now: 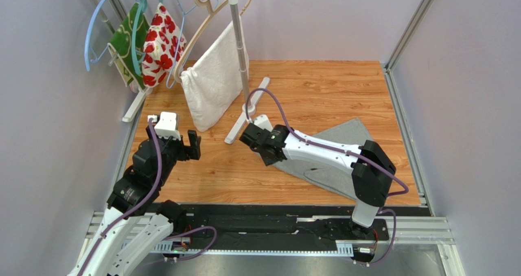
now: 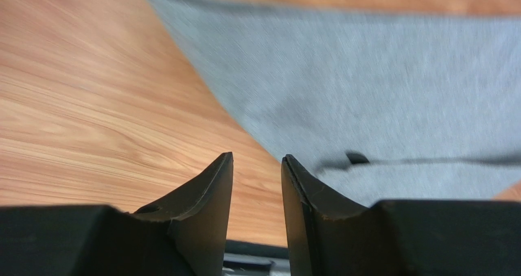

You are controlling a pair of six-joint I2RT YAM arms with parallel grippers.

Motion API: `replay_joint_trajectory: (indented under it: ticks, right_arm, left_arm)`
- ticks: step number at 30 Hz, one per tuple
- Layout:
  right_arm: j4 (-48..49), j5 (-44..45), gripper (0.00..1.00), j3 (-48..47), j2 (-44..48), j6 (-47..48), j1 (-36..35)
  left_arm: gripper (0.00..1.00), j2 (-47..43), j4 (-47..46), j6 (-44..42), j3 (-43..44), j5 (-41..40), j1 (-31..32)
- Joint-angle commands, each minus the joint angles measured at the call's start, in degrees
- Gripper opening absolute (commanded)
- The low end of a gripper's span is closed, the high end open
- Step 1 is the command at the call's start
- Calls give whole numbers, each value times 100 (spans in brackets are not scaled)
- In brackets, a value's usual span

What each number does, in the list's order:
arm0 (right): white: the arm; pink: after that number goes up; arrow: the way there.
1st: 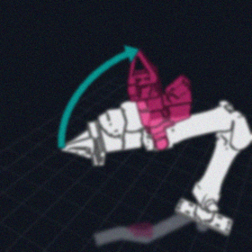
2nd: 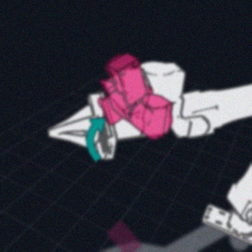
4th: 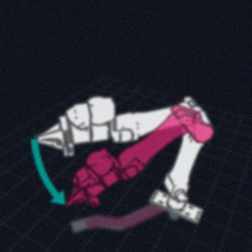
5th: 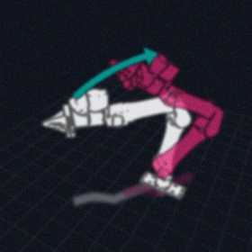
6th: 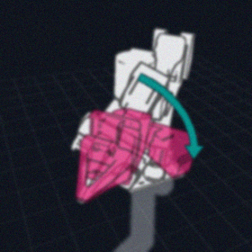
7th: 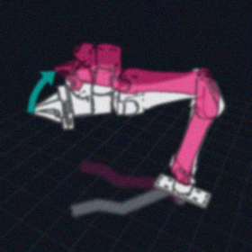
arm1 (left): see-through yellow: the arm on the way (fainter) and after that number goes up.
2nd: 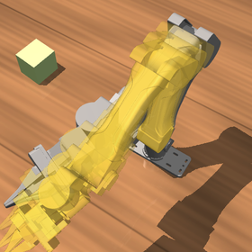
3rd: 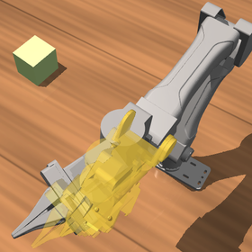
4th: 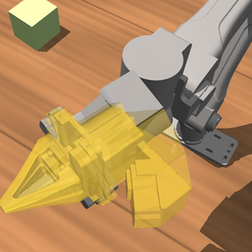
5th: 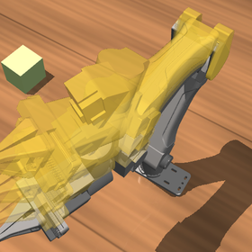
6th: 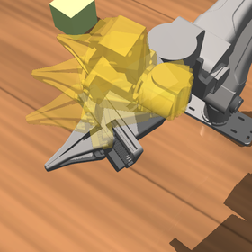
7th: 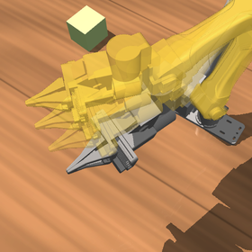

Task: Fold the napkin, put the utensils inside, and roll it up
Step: Fold the napkin

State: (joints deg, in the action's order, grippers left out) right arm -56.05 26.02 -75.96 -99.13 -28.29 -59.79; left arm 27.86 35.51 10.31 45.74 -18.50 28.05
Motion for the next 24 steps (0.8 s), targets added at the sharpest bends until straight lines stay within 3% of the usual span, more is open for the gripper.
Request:
replay_joint_trajectory:
  ticks: [1, 4, 13, 24]
  right_arm:
    - [550, 70, 39, -936, -789, 368, -77]
    - [901, 26, 39, -1333, -1317, 421, -77]
    - [1772, -62, 41, -1342, -1794, 579, -85]
    - [1861, 131, 40, -1360, -2013, 729, -77]
  left_arm:
    - [96, -52, -79, 24, 23, -31, 7]
    - [96, -52, -79, 24, 23, -13, 7]
    - [96, -26, -114, 33, 14, 40, 7]
    - [96, 9, -105, 24, 14, 40, 7]
